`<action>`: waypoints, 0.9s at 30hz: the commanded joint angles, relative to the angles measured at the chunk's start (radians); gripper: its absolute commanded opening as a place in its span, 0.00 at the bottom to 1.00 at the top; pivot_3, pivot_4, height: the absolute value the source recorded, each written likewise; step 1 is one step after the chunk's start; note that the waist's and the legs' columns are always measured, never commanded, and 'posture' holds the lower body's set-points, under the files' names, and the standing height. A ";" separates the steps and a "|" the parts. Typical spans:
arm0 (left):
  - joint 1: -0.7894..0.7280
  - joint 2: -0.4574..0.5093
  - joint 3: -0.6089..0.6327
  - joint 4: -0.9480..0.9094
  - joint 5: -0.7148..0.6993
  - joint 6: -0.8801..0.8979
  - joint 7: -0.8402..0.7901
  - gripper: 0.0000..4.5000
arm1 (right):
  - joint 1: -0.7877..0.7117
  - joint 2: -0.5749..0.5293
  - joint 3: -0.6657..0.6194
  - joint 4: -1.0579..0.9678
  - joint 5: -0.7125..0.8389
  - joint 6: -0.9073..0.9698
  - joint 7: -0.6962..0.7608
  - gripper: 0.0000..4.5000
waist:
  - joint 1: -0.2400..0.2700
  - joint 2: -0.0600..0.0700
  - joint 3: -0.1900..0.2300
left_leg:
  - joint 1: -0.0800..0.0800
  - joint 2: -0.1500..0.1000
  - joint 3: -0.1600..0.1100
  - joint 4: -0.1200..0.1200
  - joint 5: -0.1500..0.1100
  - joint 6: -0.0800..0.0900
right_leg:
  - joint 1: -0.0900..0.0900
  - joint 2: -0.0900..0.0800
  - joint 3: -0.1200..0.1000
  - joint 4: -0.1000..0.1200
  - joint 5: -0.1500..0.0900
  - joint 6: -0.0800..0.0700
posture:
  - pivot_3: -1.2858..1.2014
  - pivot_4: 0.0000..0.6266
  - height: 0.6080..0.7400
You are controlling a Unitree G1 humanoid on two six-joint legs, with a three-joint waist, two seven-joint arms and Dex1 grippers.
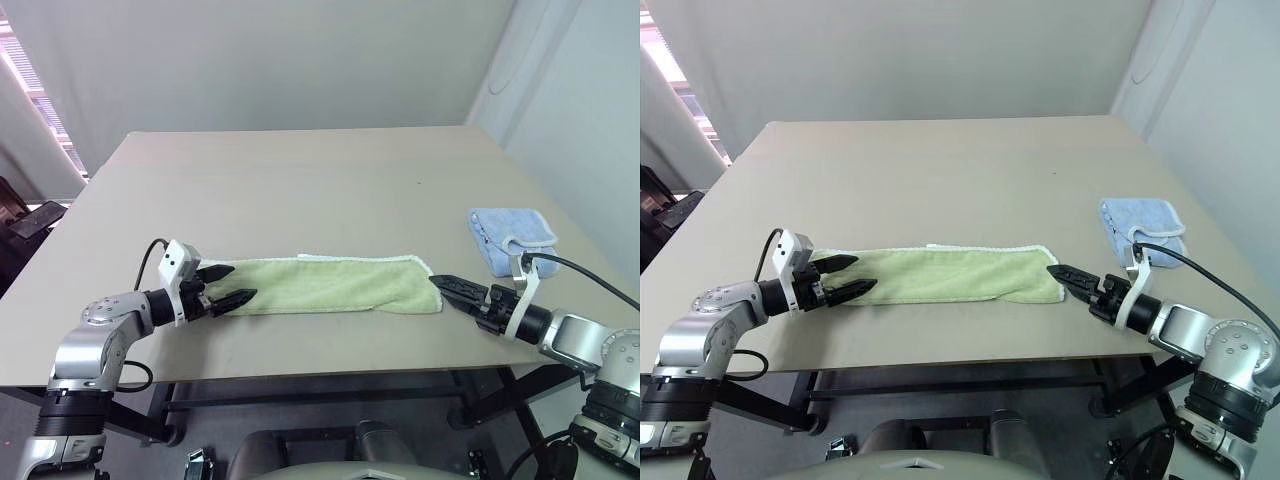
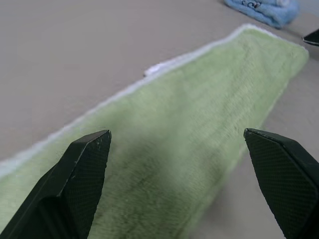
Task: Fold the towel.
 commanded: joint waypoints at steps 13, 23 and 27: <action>-0.040 -0.004 -0.027 -0.017 0.011 -0.015 0.011 1.00 | 0.067 -0.033 0.028 0.061 0.233 0.027 -0.233 0.99 | 0.000 0.001 0.000 | -0.003 0.000 -0.001 -0.001 0.000 0.000 | -0.001 0.000 0.000 -0.004 -0.001 0.002 | 0.52 0.00 0.92; -0.011 -0.003 -0.027 -0.040 0.009 -0.012 0.021 1.00 | -0.015 0.061 0.035 0.108 0.156 -0.029 -0.303 0.99 | -0.029 -0.001 -0.001 | 0.001 0.001 -0.005 -0.001 0.000 0.000 | 0.002 0.001 0.001 -0.005 -0.002 0.003 | 0.52 0.00 0.92; 0.002 0.003 -0.025 -0.054 0.013 -0.014 0.025 1.00 | -0.025 0.076 0.041 0.109 0.128 -0.046 -0.316 0.91 | -0.032 -0.001 -0.001 | 0.001 0.001 -0.005 -0.001 0.000 0.000 | 0.002 0.001 0.001 -0.005 -0.002 0.003 | 0.52 0.00 0.92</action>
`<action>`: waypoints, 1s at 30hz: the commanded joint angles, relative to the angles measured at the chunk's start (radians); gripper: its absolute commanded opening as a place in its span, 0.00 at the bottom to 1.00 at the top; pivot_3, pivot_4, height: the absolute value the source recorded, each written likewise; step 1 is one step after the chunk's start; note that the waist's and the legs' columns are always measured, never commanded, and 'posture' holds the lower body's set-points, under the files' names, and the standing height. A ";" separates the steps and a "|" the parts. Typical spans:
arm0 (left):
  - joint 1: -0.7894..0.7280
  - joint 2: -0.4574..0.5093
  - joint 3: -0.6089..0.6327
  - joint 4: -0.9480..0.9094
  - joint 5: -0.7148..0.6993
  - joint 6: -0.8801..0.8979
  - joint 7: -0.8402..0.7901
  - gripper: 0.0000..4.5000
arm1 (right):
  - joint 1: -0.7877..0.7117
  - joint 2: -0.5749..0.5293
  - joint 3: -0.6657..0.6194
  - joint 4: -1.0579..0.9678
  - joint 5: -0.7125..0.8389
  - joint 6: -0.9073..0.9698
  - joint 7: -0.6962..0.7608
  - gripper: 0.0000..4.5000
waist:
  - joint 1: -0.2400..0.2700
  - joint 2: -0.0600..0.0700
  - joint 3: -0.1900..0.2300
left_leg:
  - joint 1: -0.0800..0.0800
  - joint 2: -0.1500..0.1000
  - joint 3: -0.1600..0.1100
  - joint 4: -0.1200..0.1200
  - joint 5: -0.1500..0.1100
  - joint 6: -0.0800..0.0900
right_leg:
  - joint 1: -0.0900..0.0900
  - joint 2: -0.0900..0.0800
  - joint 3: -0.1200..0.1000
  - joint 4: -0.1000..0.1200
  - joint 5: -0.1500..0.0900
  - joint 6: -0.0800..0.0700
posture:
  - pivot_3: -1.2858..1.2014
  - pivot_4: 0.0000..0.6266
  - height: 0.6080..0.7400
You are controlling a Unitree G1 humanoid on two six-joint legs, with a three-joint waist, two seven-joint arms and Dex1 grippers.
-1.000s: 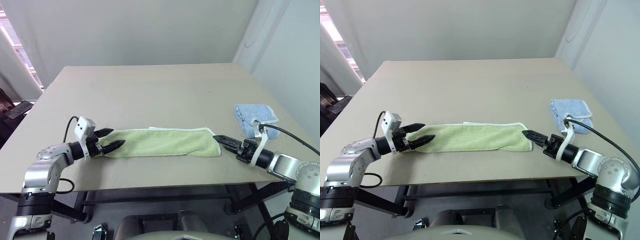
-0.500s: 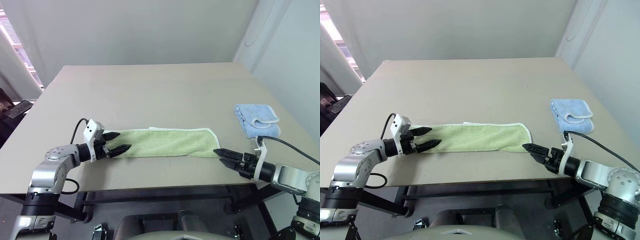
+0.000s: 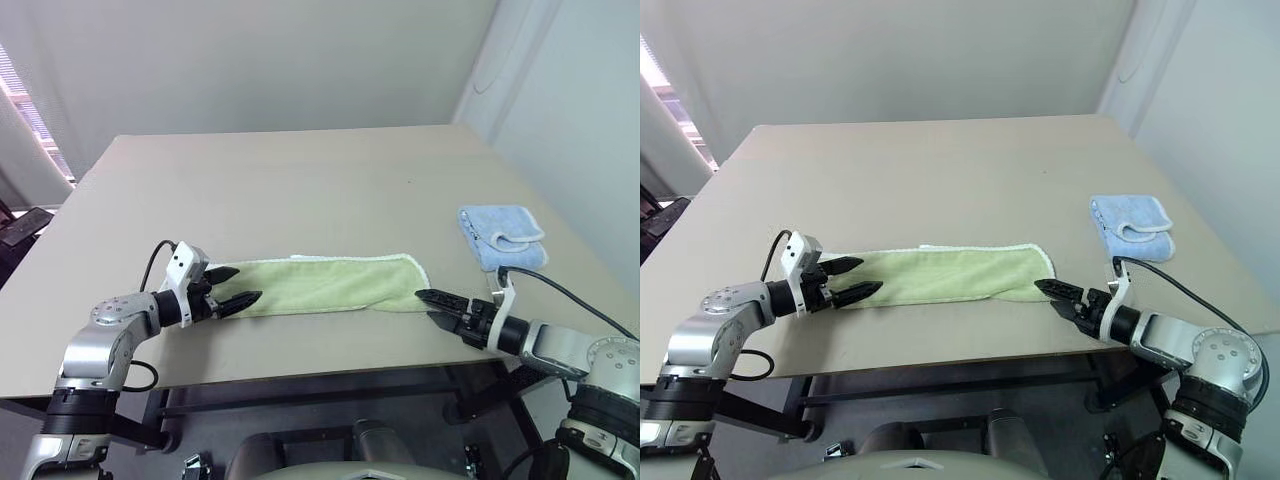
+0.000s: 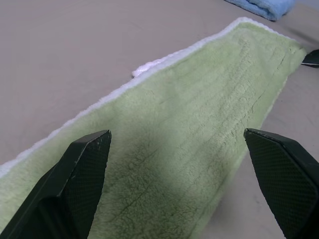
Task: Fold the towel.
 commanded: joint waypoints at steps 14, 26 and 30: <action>-0.007 0.016 0.018 -0.020 0.005 -0.021 0.019 1.00 | -0.062 0.032 -0.031 0.051 -0.054 -0.072 -0.033 0.01 | 0.008 0.001 0.000 | -0.004 -0.001 0.000 -0.002 0.000 0.000 | -0.004 0.000 0.000 -0.001 0.000 0.000 | 0.52 0.00 0.92; -0.018 0.039 0.026 0.017 0.023 -0.040 0.014 1.00 | -0.074 -0.273 -0.026 0.008 0.064 0.032 0.274 0.01 | 0.008 0.005 0.003 | -0.007 -0.003 0.000 -0.003 -0.001 0.001 | -0.006 -0.001 0.001 -0.002 0.000 0.000 | 0.52 0.00 0.92; -0.021 0.041 0.023 0.019 0.023 -0.039 0.017 1.00 | -0.167 -0.300 0.072 -0.058 0.096 0.042 0.334 0.01 | 0.007 0.005 0.003 | -0.005 -0.002 0.000 -0.003 -0.001 0.001 | -0.005 0.001 0.001 -0.001 -0.001 0.001 | 0.52 0.00 0.92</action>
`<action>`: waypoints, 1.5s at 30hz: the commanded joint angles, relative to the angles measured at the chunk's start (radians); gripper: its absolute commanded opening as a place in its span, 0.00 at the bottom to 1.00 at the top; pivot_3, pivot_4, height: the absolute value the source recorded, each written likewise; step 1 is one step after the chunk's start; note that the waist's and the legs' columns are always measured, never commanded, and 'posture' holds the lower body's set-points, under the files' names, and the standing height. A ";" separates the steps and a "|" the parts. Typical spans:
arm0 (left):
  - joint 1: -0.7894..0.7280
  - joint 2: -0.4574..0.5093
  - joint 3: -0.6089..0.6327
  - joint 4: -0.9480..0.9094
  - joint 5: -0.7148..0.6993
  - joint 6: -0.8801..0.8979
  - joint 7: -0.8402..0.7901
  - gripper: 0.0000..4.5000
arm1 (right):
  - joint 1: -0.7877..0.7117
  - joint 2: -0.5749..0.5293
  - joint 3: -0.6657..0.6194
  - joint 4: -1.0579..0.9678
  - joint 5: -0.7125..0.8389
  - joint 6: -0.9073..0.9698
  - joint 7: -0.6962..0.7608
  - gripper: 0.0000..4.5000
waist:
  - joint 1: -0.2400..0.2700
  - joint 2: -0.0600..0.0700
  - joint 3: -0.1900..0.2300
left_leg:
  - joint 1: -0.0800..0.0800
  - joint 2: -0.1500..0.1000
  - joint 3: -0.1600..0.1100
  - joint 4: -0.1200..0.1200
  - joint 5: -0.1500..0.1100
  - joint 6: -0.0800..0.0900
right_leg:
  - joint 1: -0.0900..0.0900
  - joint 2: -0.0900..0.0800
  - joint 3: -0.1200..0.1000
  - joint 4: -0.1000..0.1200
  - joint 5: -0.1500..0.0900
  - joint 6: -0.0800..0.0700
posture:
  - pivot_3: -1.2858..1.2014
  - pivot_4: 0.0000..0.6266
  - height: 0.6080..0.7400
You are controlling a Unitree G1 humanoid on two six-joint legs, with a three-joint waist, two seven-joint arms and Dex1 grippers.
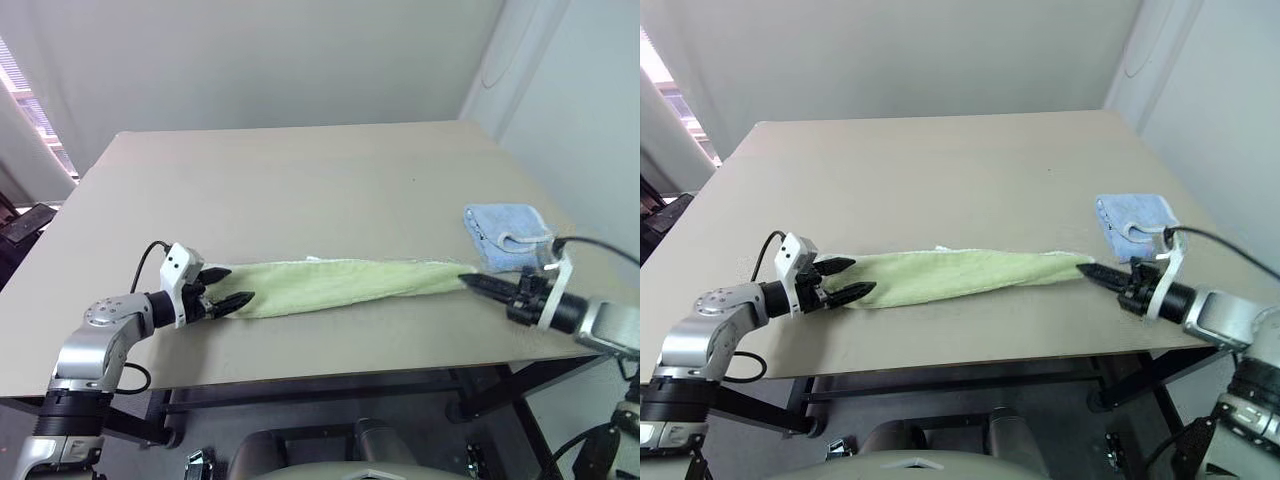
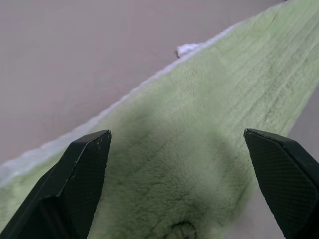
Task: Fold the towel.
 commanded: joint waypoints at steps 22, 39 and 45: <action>0.014 -0.005 0.027 -0.055 -0.002 -0.018 0.049 1.00 | -0.424 0.207 0.882 -0.075 -0.357 -0.331 0.374 0.01 | 0.006 0.000 0.000 | -0.017 -0.001 0.001 0.003 0.000 0.000 | -0.014 -0.001 -0.001 0.001 0.005 0.001 | 0.52 0.00 0.92; 0.048 0.025 0.062 -0.073 0.000 -0.025 0.071 1.00 | -0.436 0.431 1.053 0.049 -0.663 -0.563 0.425 0.01 | 0.003 -0.001 -0.001 | -0.016 -0.001 0.000 0.005 0.000 0.000 | -0.014 -0.001 -0.002 0.005 0.006 0.001 | 0.52 0.00 0.92; 0.054 0.025 0.072 -0.078 -0.003 -0.023 0.075 1.00 | -0.403 0.440 1.060 0.011 -0.699 -0.609 0.452 0.30 | 0.003 -0.002 -0.001 | -0.016 -0.001 0.000 0.005 0.000 0.000 | -0.014 -0.001 -0.002 0.006 0.006 0.001 | 0.52 0.00 0.92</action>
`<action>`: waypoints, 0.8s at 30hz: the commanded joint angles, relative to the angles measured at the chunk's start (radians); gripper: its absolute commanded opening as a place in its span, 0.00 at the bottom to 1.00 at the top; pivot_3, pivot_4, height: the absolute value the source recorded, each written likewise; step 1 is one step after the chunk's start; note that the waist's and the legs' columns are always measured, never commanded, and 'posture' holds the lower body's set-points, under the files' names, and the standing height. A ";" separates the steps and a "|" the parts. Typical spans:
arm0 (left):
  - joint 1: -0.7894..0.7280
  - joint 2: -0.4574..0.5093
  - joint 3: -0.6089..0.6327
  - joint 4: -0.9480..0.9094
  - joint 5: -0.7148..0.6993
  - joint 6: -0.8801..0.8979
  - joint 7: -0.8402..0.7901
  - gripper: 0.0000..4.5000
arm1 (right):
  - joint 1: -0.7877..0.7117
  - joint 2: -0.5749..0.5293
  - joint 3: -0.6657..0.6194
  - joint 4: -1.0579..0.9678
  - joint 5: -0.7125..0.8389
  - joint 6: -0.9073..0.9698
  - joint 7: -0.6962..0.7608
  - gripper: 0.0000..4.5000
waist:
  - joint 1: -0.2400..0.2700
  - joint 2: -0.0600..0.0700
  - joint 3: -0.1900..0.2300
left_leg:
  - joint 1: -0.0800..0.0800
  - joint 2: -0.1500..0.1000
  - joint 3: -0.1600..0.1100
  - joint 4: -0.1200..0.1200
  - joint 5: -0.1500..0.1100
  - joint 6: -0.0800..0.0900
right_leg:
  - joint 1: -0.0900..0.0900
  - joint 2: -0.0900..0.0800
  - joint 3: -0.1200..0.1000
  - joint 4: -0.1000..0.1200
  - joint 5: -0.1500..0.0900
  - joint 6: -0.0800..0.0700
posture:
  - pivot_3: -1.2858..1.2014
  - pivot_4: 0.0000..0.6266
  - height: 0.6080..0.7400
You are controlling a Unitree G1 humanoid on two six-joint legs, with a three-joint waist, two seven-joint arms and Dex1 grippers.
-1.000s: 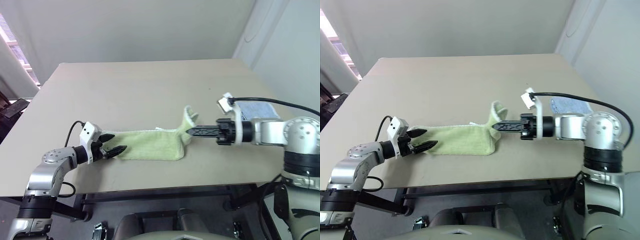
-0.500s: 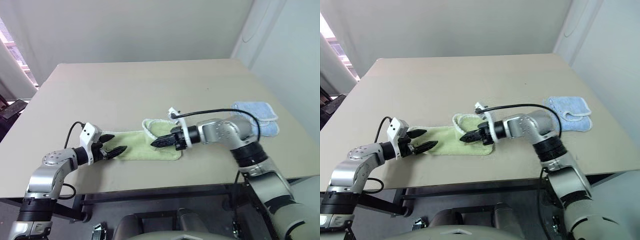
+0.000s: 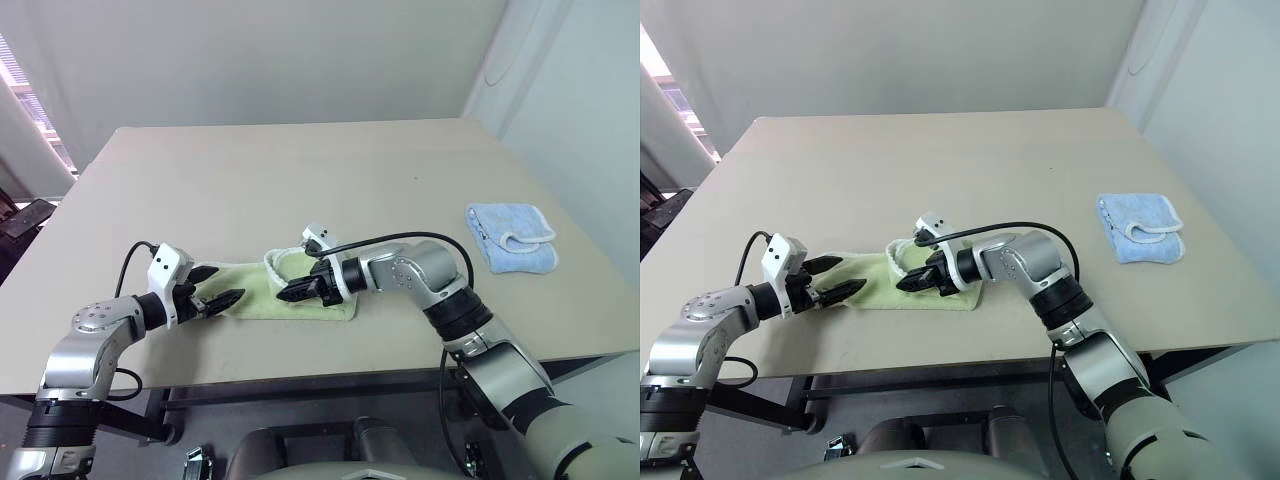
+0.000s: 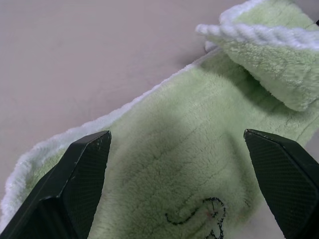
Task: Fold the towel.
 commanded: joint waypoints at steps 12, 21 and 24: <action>-0.018 0.040 0.131 -0.001 -0.040 0.025 0.024 1.00 | 0.147 0.054 -0.248 -0.052 -0.061 -0.489 -0.009 0.78 | -0.002 -0.002 -0.001 | 0.003 0.000 0.000 0.001 0.000 0.000 | 0.003 0.001 0.000 0.001 0.000 -0.001 | 0.52 0.00 0.92; -0.015 0.030 0.160 0.016 -0.060 0.044 0.042 1.00 | 0.131 0.155 -0.192 0.264 -0.204 -0.669 -0.003 0.78 | -0.004 -0.002 -0.001 | 0.004 0.000 0.001 0.000 0.000 0.000 | 0.003 0.001 0.000 0.001 0.001 -0.001 | 0.52 0.00 0.92; -0.003 0.042 0.163 0.004 -0.072 0.064 0.035 1.00 | 0.126 0.180 -0.183 0.306 -0.241 -0.726 0.012 0.78 | -0.003 -0.001 -0.001 | 0.004 0.001 0.000 0.001 0.000 -0.001 | 0.003 0.001 0.000 0.003 0.001 -0.001 | 0.52 0.00 0.92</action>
